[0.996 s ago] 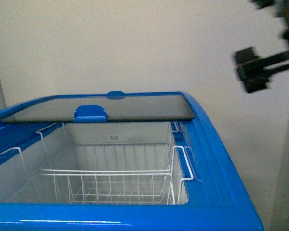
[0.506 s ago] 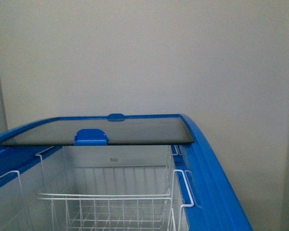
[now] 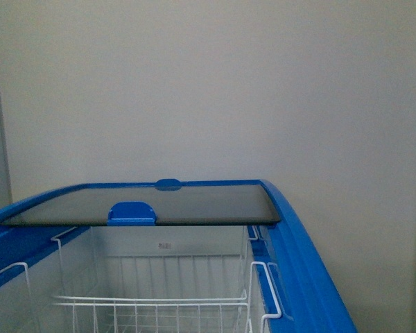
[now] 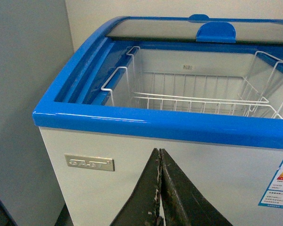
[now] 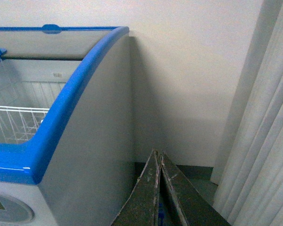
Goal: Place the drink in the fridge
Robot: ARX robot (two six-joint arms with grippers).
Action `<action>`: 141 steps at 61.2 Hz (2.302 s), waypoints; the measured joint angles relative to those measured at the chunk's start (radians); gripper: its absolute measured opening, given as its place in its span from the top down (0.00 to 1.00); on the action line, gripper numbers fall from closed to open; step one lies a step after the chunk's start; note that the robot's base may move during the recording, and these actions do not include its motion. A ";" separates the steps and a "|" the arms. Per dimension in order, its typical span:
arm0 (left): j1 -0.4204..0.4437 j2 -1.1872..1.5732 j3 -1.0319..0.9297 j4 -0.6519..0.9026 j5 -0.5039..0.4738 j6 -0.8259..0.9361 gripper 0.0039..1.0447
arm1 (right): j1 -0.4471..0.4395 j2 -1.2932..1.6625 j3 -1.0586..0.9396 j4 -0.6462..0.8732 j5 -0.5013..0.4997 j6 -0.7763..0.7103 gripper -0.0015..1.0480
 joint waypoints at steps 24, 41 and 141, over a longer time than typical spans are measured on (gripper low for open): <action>0.000 0.000 0.000 0.000 0.000 0.000 0.98 | 0.000 -0.097 -0.072 -0.023 0.002 0.000 0.97; 0.000 0.000 0.000 0.000 0.000 0.000 0.98 | 0.000 -0.152 -0.098 -0.051 0.002 0.000 0.97; 0.000 0.000 0.000 0.000 0.000 -0.001 0.08 | 0.000 -0.346 -0.127 -0.202 0.001 -0.003 0.07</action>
